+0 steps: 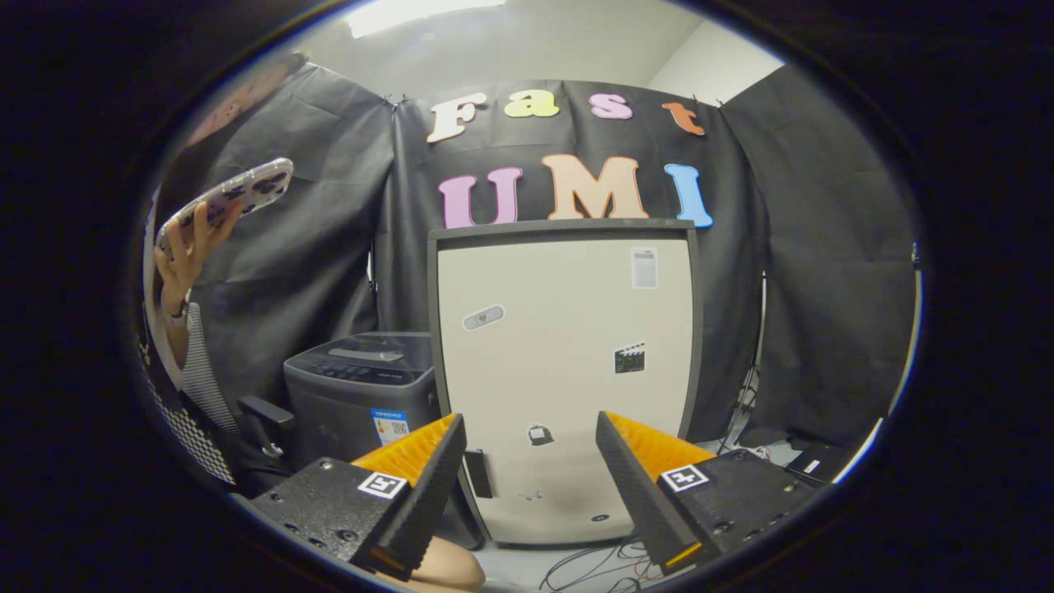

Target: Put the clothes into the washing machine and then close the washing machine lid.

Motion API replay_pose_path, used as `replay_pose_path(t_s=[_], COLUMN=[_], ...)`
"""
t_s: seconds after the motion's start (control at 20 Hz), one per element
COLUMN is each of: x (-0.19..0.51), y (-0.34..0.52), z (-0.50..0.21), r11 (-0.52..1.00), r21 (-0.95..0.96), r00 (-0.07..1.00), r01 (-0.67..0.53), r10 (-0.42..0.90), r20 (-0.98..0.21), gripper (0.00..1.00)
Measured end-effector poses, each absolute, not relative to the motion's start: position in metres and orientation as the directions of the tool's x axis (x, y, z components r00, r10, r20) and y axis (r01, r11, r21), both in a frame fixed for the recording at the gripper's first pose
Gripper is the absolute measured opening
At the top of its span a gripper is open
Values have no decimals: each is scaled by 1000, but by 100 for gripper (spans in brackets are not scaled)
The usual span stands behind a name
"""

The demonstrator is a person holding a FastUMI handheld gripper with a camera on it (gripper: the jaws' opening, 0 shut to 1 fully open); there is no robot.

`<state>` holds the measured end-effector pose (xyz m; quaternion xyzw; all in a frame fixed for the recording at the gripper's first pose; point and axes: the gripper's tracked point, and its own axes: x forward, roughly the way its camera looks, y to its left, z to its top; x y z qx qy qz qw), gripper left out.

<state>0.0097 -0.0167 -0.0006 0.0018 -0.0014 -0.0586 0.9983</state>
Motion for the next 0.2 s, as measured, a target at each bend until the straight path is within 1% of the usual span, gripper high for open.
replay_pose_path(t_s=[0.2], x=[10], y=[-17], z=[-1], r11=[993], r21=[4], r00=[993], r01=[117], r10=[-117], r20=[3], gripper=[96])
